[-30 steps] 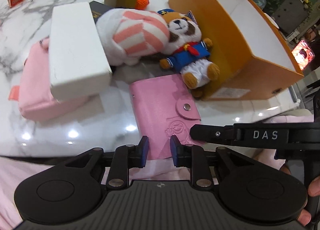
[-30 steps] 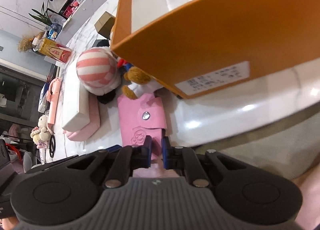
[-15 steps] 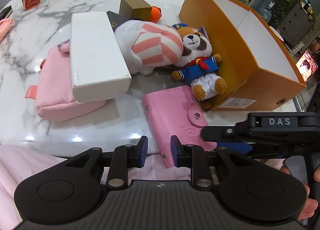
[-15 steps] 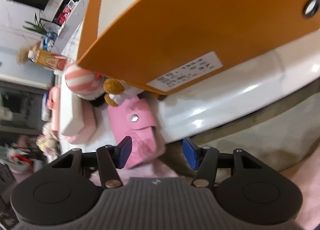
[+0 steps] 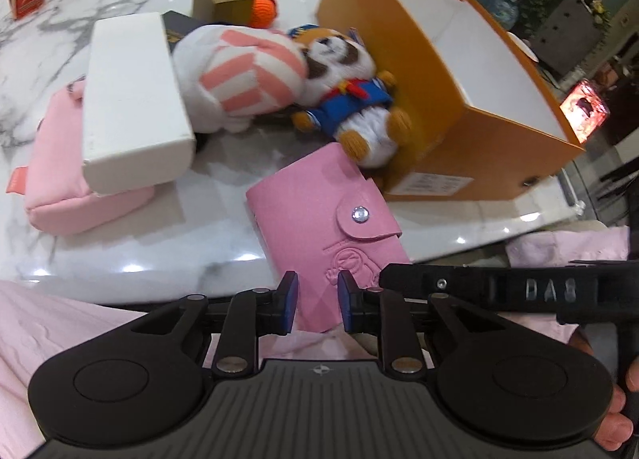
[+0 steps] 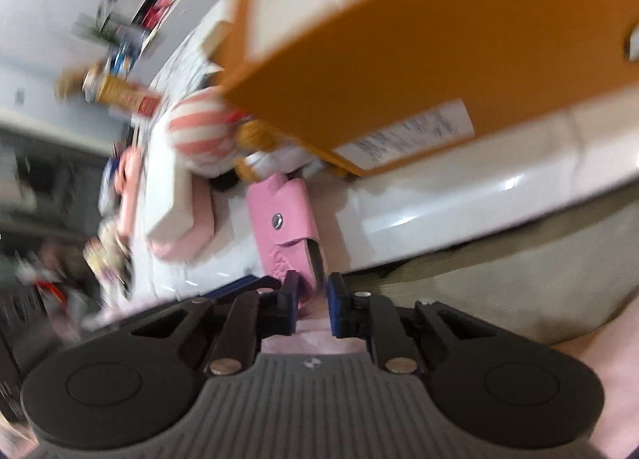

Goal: Organize objects
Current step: 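Close the right tool on the pink wallet and lift it, then grasp the pink bag with the left tool while the right tool holds the wallet, then carry the pink bag and pink wallet over the orange box with both tools, then open the left tool to drop the bag while the right tool lowers the wallet into the box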

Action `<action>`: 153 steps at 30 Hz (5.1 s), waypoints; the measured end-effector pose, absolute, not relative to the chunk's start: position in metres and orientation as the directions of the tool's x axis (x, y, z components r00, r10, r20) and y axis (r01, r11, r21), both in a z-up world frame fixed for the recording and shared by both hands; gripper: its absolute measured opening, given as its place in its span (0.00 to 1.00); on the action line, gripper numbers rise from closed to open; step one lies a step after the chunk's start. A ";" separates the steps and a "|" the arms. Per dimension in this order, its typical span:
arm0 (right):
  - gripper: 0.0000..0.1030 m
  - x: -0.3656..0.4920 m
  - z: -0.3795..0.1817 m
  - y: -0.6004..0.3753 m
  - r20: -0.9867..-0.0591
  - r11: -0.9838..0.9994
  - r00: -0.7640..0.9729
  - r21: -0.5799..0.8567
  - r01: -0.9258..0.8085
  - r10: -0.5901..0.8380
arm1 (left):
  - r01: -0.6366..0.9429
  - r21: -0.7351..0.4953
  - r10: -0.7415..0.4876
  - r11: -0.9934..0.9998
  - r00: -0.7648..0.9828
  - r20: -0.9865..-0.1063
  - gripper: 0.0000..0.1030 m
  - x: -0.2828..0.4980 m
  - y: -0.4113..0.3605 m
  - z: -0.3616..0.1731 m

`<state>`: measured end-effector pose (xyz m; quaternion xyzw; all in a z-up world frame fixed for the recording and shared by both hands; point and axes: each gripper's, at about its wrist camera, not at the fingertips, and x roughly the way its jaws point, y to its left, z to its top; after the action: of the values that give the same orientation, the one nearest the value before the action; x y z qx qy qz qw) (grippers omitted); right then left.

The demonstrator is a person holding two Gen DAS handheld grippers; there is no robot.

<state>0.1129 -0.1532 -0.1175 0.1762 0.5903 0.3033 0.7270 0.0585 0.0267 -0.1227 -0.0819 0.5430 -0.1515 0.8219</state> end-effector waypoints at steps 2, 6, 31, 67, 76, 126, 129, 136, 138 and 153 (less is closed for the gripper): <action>0.14 0.102 -0.099 -0.145 -0.783 0.773 0.148 0.531 -0.348 0.605 | 0.182 -0.280 -0.329 0.943 0.370 -0.869 0.24 0.054 0.023 -0.119; 0.11 0.082 -0.076 -0.135 -0.808 0.747 0.165 0.417 -0.517 0.565 | 0.211 -0.195 -0.265 0.958 0.388 -0.883 0.21 0.045 0.020 -0.113; 0.36 0.098 -0.073 -0.069 -0.786 0.629 0.120 0.383 -0.677 0.607 | 0.265 -0.199 -0.305 0.944 0.463 -0.832 0.13 0.036 0.042 -0.115; 0.23 0.135 -0.065 -0.008 -0.862 0.577 0.100 0.243 -0.780 0.497 | -0.166 -0.326 -0.226 0.931 0.440 -0.869 0.53 0.132 0.206 -0.128; 0.23 0.141 -0.073 -0.008 -0.865 0.595 0.071 0.281 -0.753 0.498 | -0.231 -0.409 -0.272 0.883 0.460 -0.845 0.38 0.130 0.214 -0.137; 0.23 0.171 0.032 -0.211 -0.555 0.753 0.508 0.493 -0.437 0.658 | 0.252 -0.032 -0.214 0.967 0.740 -0.637 0.20 0.129 -0.050 0.035; 0.23 0.190 0.022 -0.215 -0.590 0.811 0.557 0.452 -0.371 0.584 | 0.271 0.018 -0.190 0.962 0.717 -0.670 0.20 0.149 -0.075 0.017; 0.23 0.226 -0.020 -0.229 -0.659 0.823 0.497 0.500 -0.270 0.564 | 0.339 0.110 -0.135 0.934 0.623 -0.771 0.21 0.170 -0.114 -0.031; 0.23 0.231 -0.032 -0.229 -0.677 0.817 0.463 0.514 -0.260 0.573 | 0.356 0.126 -0.125 0.926 0.604 -0.787 0.21 0.170 -0.120 -0.040; 0.23 0.251 -0.082 -0.197 -0.786 0.824 0.253 0.510 -0.248 0.563 | 0.432 0.129 -0.105 0.893 0.477 -0.873 0.39 0.181 -0.133 -0.076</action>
<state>0.2511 -0.1970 -0.0825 0.1427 0.5527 0.2605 0.7786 0.1813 -0.1326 -0.0762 0.1682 0.4862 -0.1593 0.8426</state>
